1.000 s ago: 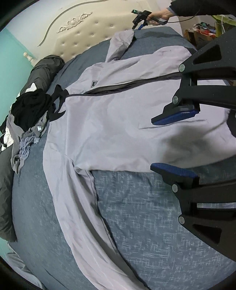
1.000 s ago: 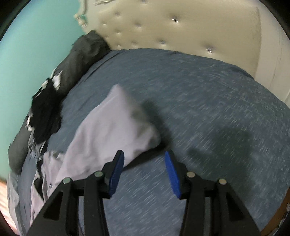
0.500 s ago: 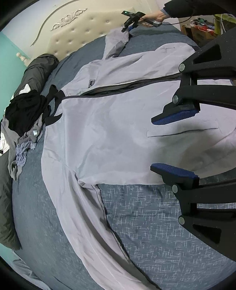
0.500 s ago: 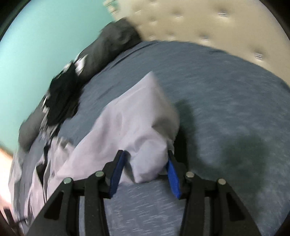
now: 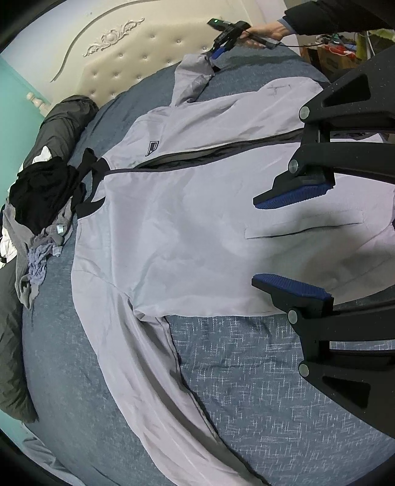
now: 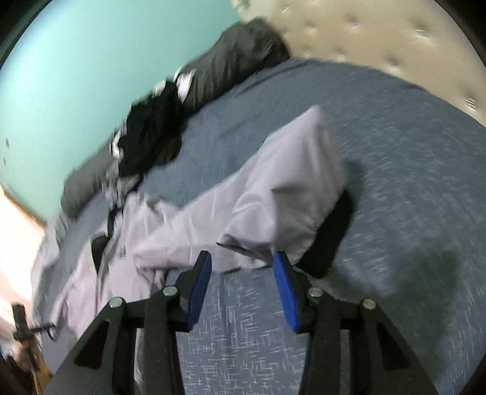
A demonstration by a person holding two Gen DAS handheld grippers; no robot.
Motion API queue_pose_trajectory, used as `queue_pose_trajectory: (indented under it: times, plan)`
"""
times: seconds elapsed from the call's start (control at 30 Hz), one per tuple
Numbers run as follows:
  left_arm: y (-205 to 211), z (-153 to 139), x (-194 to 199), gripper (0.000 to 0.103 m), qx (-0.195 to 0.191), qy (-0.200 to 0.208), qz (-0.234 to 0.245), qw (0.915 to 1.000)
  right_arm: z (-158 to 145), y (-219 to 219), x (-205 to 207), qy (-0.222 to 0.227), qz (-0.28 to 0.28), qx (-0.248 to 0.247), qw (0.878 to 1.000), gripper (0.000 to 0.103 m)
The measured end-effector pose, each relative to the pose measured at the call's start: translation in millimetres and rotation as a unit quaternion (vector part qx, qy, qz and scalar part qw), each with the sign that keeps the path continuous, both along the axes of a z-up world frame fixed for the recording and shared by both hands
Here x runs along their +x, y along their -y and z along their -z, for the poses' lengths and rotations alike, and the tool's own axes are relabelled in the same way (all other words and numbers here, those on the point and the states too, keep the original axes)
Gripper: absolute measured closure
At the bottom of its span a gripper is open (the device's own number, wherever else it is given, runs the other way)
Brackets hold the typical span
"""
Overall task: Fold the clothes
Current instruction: 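Grasp the other sleeve's black cuff with the right gripper, then pull the sleeve outward with the right gripper, lay it flat, release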
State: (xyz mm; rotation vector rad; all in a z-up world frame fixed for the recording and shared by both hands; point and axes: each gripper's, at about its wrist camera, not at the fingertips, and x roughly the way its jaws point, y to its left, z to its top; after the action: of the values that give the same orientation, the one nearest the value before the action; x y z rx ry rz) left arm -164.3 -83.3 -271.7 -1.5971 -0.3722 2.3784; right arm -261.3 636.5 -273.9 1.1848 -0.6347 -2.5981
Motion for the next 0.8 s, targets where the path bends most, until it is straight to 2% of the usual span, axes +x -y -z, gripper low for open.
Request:
queue_pose_trajectory:
  times: [0.1,0.17,0.27,0.43,0.53,0.63,0.8]
  plan:
    - [0.7,-0.3,-1.6,0.055,0.002,-0.001,-0.004,1.0000,1.1,-28.6,9.9,0.004,0.064,0.002,0.998,0.060]
    - [0.3,-1.1,-2.3,0.054,0.004,-0.002,-0.004,1.0000,3.4,-48.0,15.7,0.001,0.111,-0.017,0.994,0.060]
    - [-1.3,-1.7,-4.7,0.054,0.002,-0.002,-0.002,1.0000,12.3,-56.1,7.6,0.033,0.151,-0.006,0.988,0.060]
    - [-1.3,-2.1,-8.7,0.054,-0.001,-0.001,-0.002,1.0000,34.1,-43.4,-18.9,0.071,0.152,-0.012,0.986,0.060]
    - [0.2,-0.6,-10.7,0.054,-0.003,0.001,-0.003,1.0000,47.3,-30.2,-34.4,0.096,0.143,-0.013,0.985,0.054]
    - [3.9,2.0,-12.9,0.054,-0.005,0.004,-0.006,1.0000,50.0,-21.0,-45.8,0.092,0.140,-0.008,0.986,0.047]
    - [13.2,8.2,-16.5,0.054,-0.007,0.009,-0.015,0.9998,53.6,0.5,-65.7,0.092,0.120,0.009,0.988,0.046]
